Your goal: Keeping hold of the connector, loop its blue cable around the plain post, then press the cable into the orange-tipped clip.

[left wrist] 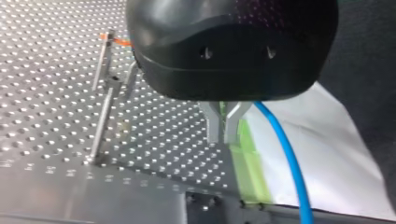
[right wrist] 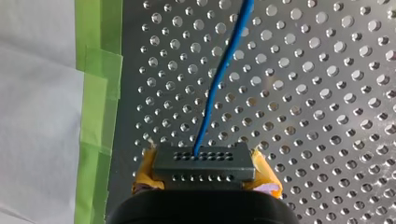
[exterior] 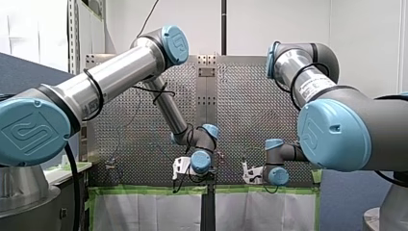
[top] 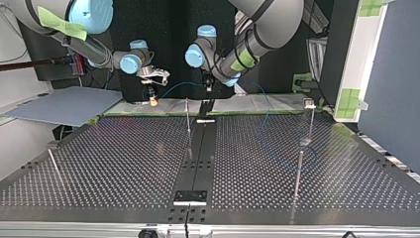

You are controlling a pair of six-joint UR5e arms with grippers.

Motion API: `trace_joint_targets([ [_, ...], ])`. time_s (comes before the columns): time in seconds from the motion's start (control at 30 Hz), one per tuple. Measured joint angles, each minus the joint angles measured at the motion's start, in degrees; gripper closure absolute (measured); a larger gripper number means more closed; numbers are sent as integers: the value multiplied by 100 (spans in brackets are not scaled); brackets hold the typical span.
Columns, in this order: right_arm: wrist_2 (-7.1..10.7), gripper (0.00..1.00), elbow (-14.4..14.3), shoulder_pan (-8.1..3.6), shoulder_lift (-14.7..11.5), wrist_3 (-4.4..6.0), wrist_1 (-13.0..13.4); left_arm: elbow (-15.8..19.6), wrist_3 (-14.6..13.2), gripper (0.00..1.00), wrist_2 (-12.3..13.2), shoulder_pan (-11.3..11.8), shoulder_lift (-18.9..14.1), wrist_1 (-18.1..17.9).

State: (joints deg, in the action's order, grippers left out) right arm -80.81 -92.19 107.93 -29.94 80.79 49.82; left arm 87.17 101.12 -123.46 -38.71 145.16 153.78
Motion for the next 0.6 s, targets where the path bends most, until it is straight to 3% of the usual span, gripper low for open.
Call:
trace_joint_targets([
  [0.6,11,100,133,-115,-1,0,-151,-228,-41,100,36,102,6,-1024],
])
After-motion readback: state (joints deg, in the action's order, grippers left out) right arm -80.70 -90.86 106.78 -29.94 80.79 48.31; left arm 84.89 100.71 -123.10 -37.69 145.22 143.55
